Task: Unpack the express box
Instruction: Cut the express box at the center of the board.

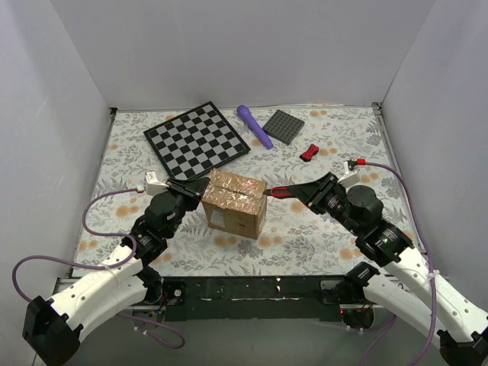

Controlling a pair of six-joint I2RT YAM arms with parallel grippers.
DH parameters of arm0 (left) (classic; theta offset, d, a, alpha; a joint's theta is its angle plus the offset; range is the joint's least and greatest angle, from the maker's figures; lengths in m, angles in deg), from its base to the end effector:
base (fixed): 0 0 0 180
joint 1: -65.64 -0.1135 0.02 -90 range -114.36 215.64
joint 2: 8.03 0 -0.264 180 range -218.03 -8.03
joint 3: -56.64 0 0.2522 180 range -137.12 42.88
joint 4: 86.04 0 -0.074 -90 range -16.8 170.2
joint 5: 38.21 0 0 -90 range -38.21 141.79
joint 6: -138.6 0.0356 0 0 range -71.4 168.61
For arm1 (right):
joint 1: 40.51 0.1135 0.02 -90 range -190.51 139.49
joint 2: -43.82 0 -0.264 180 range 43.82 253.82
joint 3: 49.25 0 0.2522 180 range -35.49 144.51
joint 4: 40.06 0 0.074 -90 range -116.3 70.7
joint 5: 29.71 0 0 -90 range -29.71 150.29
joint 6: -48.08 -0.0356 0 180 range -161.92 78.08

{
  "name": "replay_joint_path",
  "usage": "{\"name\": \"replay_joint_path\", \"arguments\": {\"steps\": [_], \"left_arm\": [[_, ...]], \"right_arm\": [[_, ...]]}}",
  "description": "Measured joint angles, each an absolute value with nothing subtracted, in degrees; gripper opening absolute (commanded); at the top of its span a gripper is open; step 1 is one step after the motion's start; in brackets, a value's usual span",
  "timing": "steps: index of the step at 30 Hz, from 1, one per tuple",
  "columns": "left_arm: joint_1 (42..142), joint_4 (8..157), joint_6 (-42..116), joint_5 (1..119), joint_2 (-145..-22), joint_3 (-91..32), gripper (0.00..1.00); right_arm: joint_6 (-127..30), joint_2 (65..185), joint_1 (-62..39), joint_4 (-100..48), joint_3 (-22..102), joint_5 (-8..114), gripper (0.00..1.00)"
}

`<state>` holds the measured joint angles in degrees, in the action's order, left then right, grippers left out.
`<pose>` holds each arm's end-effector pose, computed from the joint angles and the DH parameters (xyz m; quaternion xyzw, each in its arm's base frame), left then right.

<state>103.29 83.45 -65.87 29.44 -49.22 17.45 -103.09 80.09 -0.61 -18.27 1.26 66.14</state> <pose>0.1490 -0.0979 0.2554 -0.5704 0.5242 -0.5595 0.2946 0.1251 0.0999 0.3173 0.1717 0.7320 0.4837 0.4480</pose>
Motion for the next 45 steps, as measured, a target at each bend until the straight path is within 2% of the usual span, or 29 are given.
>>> {"name": "replay_joint_path", "arguments": {"steps": [16,24,45], "left_arm": [[103.7,84.8,-66.3,31.7,-50.6,17.5,0.00],[103.7,84.9,-66.3,31.7,-50.6,17.5,0.00],[103.9,85.5,-66.3,32.1,-51.0,17.5,0.00]], "right_arm": [[-102.8,70.9,0.1,-12.2,1.5,68.0,0.01],[-103.2,74.6,0.1,-11.6,1.5,65.3,0.01],[-105.2,74.7,0.1,-13.3,0.2,66.8,0.01]]}}
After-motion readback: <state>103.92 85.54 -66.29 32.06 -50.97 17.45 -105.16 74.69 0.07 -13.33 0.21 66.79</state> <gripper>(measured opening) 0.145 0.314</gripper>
